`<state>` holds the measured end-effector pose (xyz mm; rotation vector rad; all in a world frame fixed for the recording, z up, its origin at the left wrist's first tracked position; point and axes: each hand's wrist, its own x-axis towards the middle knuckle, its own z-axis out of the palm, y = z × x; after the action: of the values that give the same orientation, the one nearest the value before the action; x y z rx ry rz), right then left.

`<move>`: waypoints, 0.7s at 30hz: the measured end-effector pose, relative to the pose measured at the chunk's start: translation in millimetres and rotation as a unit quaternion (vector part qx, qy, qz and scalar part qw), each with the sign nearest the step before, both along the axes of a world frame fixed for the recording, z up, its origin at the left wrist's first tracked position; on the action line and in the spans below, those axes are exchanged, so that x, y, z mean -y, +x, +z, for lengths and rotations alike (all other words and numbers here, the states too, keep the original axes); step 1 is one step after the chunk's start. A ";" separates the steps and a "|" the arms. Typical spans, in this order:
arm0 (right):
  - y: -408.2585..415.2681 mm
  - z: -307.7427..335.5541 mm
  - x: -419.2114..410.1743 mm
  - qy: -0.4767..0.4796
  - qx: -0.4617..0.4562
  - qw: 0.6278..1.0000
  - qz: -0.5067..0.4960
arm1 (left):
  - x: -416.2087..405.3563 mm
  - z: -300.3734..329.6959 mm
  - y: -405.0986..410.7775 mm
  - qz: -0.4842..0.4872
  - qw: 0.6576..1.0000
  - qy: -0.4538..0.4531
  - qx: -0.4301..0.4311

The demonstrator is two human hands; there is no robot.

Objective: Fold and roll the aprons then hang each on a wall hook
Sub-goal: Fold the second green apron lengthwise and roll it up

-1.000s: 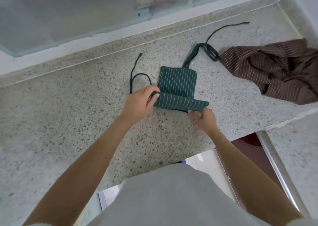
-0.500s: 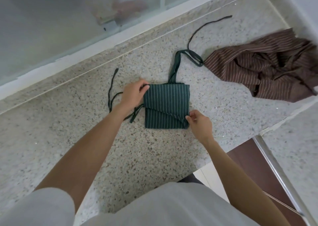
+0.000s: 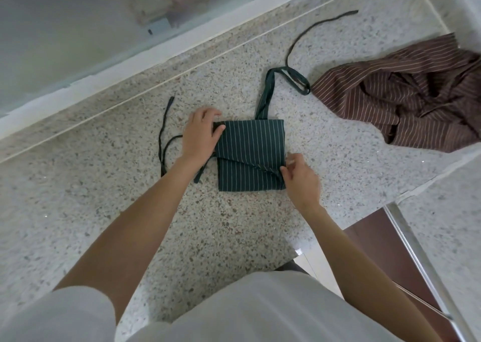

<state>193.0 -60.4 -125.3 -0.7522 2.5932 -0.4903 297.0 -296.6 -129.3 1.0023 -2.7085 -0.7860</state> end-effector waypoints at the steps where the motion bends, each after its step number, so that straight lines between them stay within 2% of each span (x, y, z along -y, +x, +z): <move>1: 0.7 1.3 -2.9 -0.026 -0.033 0.999 0.028 | -4.3 5.7 2.6 -0.023 0.999 -0.021 -0.016; 4: -5.0 1.5 -12.2 -0.078 -0.134 0.972 0.177 | -25.2 18.1 18.5 -0.164 0.985 -0.059 -0.019; 7: -13.9 -1.9 -17.3 -0.031 -0.157 0.924 0.348 | -48.6 10.8 47.2 -0.260 0.960 -0.056 0.089; 10: -26.5 -4.2 -18.7 0.043 -0.166 0.883 0.437 | -56.3 -4.6 67.9 -0.280 0.944 -0.058 0.168; 15: -41.4 -3.5 -8.3 0.082 -0.210 0.826 0.516 | -45.8 -12.0 73.5 -0.288 0.937 -0.073 0.182; 17: -45.5 -0.9 -4.9 0.043 -0.202 0.829 0.519 | -45.1 -11.9 73.2 -0.280 0.946 -0.050 0.155; 18: -47.4 2.0 -3.0 0.018 -0.175 0.845 0.506 | -45.0 -10.3 72.6 -0.264 0.955 -0.027 0.133; 21: -53.9 19.2 11.4 -0.028 0.002 0.929 0.370 | -47.3 -0.9 65.5 -0.127 0.986 0.103 0.040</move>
<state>139.1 -71.8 -106.0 -1.6327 2.0652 -0.3186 362.6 -249.2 -130.1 0.7462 -2.9085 -1.1137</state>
